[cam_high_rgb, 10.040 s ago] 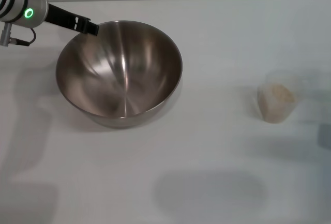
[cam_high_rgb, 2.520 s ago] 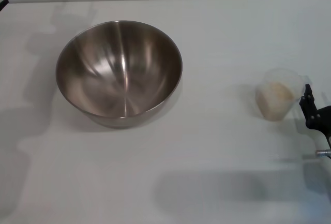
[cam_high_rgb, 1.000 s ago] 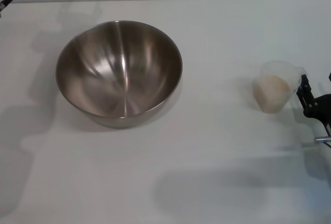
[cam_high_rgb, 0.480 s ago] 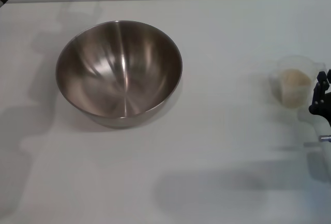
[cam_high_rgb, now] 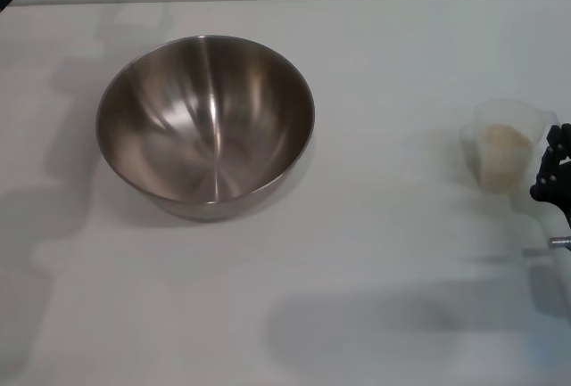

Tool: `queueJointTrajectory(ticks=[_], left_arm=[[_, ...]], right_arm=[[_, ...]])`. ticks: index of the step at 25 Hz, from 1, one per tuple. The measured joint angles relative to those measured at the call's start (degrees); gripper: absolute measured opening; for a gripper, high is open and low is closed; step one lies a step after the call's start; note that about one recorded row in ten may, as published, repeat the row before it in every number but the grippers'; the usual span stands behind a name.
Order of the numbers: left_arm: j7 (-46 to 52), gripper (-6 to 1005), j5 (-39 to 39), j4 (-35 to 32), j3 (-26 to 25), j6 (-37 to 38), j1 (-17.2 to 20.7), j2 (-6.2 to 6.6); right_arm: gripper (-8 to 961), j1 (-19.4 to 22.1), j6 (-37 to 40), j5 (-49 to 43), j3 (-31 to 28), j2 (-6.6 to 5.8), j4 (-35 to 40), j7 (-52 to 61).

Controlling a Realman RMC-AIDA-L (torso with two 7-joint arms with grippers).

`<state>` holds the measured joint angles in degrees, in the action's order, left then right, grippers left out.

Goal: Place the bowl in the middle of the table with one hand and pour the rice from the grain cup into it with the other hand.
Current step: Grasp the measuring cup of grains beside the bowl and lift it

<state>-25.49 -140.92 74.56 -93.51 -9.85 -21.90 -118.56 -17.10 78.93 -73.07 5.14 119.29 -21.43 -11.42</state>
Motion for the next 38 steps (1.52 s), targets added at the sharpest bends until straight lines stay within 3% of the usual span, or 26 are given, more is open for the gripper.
queueJointTrajectory(ticks=[16, 29, 38], left_arm=[[0.0, 767, 0.1, 2.6, 0.9, 0.0, 2.7, 0.00], [0.0, 761, 1.1, 6.9, 1.8, -0.1, 6.2, 0.08], [0.0, 758, 2.1, 7.6, 2.1, -0.1, 6.6, 0.19]], right_arm=[[35, -0.3, 5.5, -1.2, 0.0, 0.12, 0.3, -3.5], [25, -0.5, 6.4, -5.8, 0.1, -0.17, 0.7, -3.3], [13, 0.0, 6.1, -6.6, -0.2, -0.20, 1.0, -2.9]])
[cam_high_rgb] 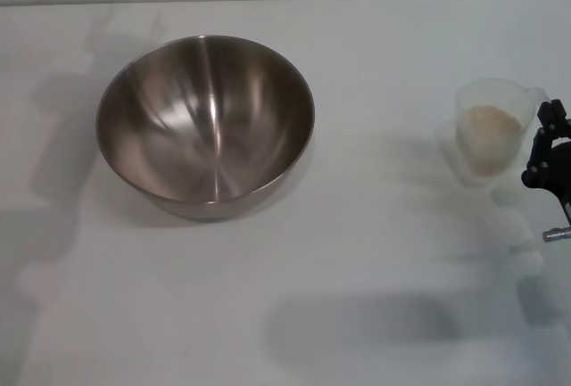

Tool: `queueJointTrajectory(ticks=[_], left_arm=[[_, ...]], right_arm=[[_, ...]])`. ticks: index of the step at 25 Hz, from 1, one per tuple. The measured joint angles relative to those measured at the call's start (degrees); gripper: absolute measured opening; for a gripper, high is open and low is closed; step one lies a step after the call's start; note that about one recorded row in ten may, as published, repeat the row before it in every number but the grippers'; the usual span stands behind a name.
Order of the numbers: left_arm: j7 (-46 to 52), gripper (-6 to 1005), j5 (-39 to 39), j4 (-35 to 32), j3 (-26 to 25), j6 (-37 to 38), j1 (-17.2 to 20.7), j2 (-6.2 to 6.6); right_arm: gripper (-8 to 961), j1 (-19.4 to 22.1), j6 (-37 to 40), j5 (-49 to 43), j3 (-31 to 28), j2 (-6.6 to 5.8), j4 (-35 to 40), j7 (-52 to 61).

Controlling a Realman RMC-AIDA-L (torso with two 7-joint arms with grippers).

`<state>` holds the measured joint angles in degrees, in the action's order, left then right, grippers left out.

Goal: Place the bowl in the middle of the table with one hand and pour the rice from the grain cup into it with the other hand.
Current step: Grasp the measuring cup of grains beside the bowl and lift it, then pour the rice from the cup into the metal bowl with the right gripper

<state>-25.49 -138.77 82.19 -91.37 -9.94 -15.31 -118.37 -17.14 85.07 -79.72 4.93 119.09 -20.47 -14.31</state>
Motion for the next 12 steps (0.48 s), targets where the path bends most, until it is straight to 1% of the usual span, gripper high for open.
queueJointTrajectory(ticks=[3, 6, 12], left_arm=[[0.0, 758, 0.1, 0.1, 0.1, 0.0, 0.0, 0.01], [0.0, 758, 0.1, 0.4, 0.2, 0.0, 0.0, 0.00], [0.0, 758, 0.1, 0.6, 0.2, -0.4, 0.1, -0.02]], right_arm=[[4, 0.6, 1.5, 0.2, -0.3, 0.05, 0.0, 0.6], [3, 1.7, 5.1, 1.0, -1.2, 0.23, -0.4, 1.6], [3, 2.0, 4.7, 1.2, -3.3, 0.14, -0.6, 2.1]])
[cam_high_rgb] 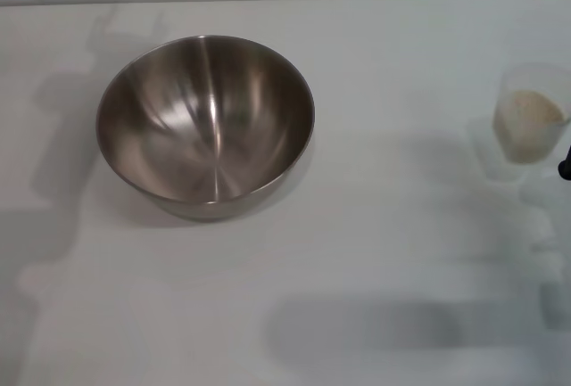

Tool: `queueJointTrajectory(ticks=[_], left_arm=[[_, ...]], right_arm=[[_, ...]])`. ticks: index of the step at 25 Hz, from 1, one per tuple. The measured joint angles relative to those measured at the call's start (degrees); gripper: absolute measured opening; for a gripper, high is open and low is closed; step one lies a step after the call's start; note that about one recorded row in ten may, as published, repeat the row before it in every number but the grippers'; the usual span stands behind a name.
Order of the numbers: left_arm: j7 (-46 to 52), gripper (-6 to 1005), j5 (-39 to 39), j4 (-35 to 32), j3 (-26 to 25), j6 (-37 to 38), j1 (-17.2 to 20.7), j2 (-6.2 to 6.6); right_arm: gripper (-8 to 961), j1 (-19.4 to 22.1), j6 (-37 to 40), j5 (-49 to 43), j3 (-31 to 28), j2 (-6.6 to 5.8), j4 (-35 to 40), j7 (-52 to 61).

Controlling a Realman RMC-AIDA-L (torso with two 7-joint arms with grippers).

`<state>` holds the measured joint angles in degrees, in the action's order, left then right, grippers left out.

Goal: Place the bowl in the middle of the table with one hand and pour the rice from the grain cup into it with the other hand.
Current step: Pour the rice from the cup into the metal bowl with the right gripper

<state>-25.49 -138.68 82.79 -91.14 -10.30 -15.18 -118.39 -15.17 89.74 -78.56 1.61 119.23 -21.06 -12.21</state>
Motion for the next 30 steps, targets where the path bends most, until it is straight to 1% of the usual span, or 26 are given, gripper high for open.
queueJointTrajectory(ticks=[8, 12, 18, 19, 20, 21, 27, 29, 30], left_arm=[[0.0, 758, 0.0, 0.2, 0.0, -0.3, 0.0, 0.00], [0.0, 758, 0.0, 0.2, 0.0, -0.3, 0.0, 0.00], [0.0, 758, 0.0, 0.2, 0.0, -0.3, 0.0, 0.00], [0.0, 758, 0.0, 0.2, 0.0, -0.3, 0.1, 0.00], [0.0, 758, 0.0, 0.2, 0.0, -0.3, 0.1, 0.00], [0.0, 758, 0.0, 0.2, 0.0, -0.3, 0.2, 0.00], [0.0, 758, 0.0, -0.3, 0.0, -0.3, 0.2, -0.05], [0.0, 758, 0.0, -1.0, 0.0, -0.3, 0.0, -0.09], [0.0, 758, 0.0, -1.0, 0.0, -0.3, 0.0, -0.09]], right_arm=[[4, -0.3, -0.4, 0.0, -0.1, -0.09, 0.2, 0.1], [4, -1.3, 0.0, -0.1, -0.1, -0.15, 0.5, 0.2], [3, -3.8, 1.4, -0.4, 0.1, -0.27, 0.8, 0.1], [3, -4.8, 2.3, -0.4, 0.4, -0.31, 1.0, -0.1], [2, -4.8, 2.3, -0.4, 0.4, -0.31, 1.0, -0.1], [2, -5.8, 2.5, -0.5, 0.6, -0.33, 1.4, -0.1], [2, -8.0, 2.4, -1.7, 0.7, -0.20, 2.8, 0.1], [2, -9.7, 1.9, -2.3, 0.6, -0.16, 3.1, 0.1], [2, -9.7, 1.9, -2.3, 0.6, -0.16, 3.1, 0.1]])
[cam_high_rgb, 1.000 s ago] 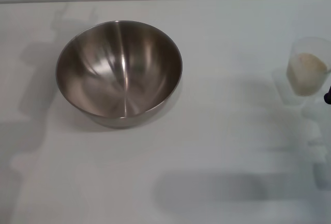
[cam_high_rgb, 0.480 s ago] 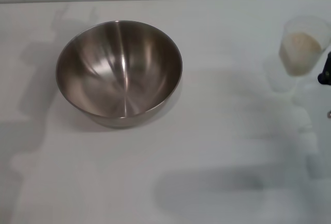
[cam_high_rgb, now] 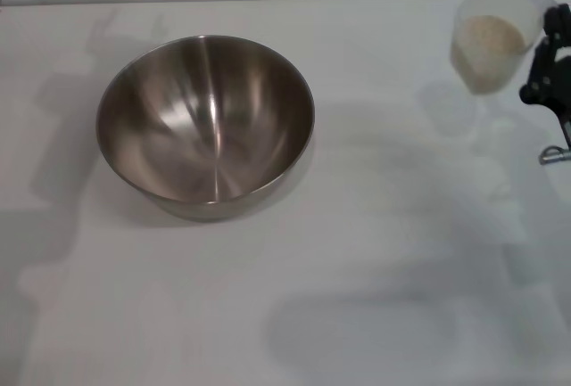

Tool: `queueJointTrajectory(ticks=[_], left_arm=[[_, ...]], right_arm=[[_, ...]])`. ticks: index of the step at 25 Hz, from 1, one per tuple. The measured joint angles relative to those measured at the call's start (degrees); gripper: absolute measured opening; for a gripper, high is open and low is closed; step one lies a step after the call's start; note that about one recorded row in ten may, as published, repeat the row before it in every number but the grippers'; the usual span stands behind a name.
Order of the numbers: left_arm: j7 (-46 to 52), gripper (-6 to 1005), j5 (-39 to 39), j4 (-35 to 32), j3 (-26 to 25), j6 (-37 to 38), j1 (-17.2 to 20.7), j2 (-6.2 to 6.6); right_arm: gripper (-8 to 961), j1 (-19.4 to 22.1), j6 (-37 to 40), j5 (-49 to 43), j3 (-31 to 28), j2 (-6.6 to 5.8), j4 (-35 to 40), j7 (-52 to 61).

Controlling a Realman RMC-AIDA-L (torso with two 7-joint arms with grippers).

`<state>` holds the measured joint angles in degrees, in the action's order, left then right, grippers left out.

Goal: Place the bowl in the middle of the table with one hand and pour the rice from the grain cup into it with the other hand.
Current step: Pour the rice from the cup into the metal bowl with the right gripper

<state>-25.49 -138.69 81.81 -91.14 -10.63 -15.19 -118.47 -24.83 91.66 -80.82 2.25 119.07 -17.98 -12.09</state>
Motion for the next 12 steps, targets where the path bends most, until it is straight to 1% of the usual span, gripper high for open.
queueJointTrajectory(ticks=[12], left_arm=[[-0.1, 758, 0.0, -1.3, -0.8, 0.4, 0.4, 0.09]], right_arm=[[2, -4.7, -0.2, -3.2, 0.0, -0.01, 2.7, -0.6]])
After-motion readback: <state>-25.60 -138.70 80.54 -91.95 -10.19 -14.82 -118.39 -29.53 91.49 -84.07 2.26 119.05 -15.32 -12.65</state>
